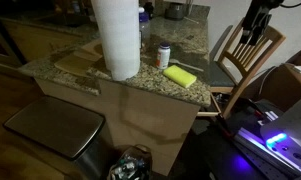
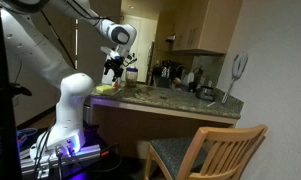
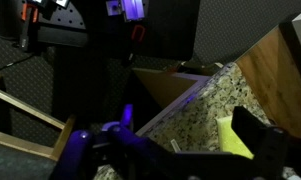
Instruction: Pick the bottle and place it right of the counter
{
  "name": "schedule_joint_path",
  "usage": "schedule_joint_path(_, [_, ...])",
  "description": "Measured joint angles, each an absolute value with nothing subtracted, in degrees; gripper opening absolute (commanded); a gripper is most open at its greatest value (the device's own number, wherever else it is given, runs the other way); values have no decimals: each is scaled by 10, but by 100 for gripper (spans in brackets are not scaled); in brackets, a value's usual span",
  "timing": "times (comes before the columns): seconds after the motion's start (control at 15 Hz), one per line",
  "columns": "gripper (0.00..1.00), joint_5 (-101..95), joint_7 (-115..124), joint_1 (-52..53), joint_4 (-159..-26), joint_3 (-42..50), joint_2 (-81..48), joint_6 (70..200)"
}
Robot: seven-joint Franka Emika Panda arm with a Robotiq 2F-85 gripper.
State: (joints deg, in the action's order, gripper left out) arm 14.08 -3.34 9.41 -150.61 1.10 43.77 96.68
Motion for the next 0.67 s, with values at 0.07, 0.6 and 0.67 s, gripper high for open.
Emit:
schedule_joint_path(0.07, [100,141,-33,94,-1506,11,438,967])
schedule_joint_path(0.6, [100,28,-38,78,-1500,-27,456,1022])
schedule_joint_path(0.67, [100,27,-42,79,-1501,-27,459,1043])
